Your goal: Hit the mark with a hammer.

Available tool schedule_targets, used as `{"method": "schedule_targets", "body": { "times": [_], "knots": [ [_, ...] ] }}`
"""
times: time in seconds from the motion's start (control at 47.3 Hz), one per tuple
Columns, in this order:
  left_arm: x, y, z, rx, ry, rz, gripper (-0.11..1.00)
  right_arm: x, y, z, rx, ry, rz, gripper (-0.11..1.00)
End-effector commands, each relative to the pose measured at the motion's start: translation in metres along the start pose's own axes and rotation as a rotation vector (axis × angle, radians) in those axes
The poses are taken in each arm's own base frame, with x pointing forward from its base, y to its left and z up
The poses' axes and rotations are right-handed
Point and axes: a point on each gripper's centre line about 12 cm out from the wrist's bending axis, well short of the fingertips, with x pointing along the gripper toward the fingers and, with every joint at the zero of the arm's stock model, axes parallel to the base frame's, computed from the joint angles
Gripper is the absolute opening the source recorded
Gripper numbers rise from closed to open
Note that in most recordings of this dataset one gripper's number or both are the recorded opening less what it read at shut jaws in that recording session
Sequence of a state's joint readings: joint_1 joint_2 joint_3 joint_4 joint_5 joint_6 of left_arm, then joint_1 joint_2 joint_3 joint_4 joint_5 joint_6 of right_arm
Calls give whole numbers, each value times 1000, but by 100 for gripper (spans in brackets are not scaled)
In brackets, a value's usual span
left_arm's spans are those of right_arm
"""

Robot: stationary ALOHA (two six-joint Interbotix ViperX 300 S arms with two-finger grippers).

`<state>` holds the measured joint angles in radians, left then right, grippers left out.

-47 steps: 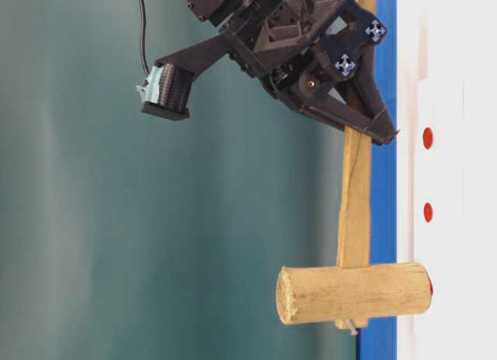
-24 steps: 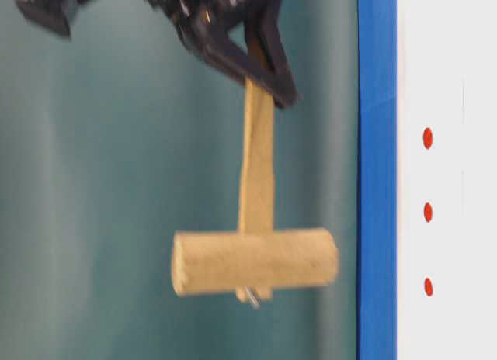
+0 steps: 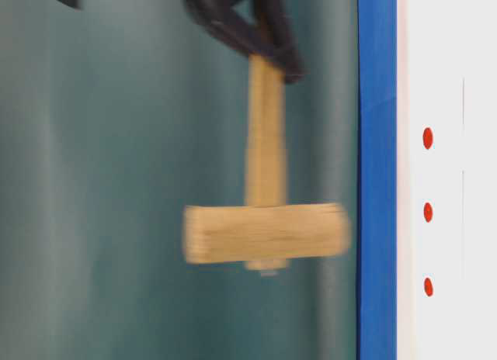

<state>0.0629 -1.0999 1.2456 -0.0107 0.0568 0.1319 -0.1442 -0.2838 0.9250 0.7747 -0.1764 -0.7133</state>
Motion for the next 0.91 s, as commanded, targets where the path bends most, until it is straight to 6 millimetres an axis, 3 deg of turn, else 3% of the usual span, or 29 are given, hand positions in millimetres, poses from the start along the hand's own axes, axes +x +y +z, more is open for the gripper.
{"method": "schedule_targets", "body": {
  "times": [0.0, 0.148, 0.381, 0.635, 0.889],
  "knots": [
    [1, 1, 5, -4, -13, 5, 90, 11, 2, -12, 29, 53, -6, 2],
    [1, 1, 5, -2, -15, 5, 90, 28, 4, -41, 65, 174, -4, 2],
    [1, 1, 5, -2, -15, 5, 90, 18, 3, -25, 50, 109, -5, 2],
    [1, 1, 4, -2, -12, 5, 90, -20, 0, 4, 42, -34, 11, 2],
    [1, 1, 4, -2, -12, 5, 90, -63, -5, 7, 48, -143, 22, 2]
  ]
}}
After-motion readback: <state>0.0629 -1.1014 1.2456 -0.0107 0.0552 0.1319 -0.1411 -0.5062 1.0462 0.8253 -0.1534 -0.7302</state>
